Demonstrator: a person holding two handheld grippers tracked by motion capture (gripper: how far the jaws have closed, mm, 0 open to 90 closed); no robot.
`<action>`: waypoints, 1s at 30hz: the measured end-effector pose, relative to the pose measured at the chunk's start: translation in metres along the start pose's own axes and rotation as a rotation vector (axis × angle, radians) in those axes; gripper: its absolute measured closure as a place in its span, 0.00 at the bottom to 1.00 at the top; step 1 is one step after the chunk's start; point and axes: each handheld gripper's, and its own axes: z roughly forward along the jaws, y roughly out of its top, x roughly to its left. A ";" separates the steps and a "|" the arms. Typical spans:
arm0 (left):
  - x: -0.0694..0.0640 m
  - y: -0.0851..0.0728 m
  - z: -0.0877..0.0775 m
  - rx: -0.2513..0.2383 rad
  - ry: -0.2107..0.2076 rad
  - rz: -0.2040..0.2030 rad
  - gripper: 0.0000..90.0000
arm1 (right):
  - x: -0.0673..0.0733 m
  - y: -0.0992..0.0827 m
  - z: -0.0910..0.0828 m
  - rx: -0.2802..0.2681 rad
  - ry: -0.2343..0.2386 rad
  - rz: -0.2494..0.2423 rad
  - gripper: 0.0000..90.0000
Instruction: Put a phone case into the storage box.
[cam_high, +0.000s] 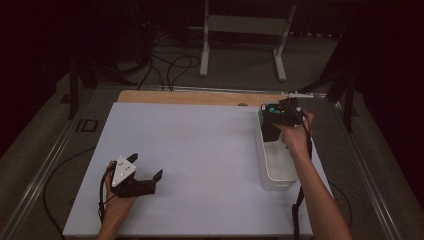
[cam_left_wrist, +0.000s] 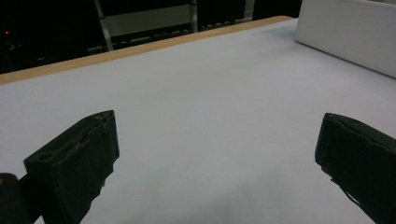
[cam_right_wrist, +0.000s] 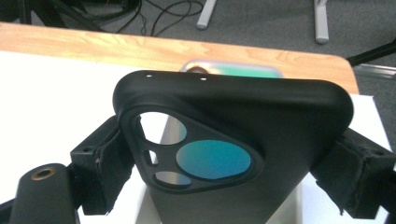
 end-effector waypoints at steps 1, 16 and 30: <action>0.000 0.000 0.000 0.000 0.000 0.000 0.00 | 0.001 -0.001 0.001 0.005 -0.002 -0.001 0.15; 0.000 0.000 0.000 0.002 -0.001 0.000 0.00 | 0.004 -0.003 0.014 0.044 -0.021 -0.005 0.15; 0.000 0.000 0.001 0.006 -0.002 0.000 0.00 | 0.003 0.002 0.023 0.031 -0.064 -0.010 0.15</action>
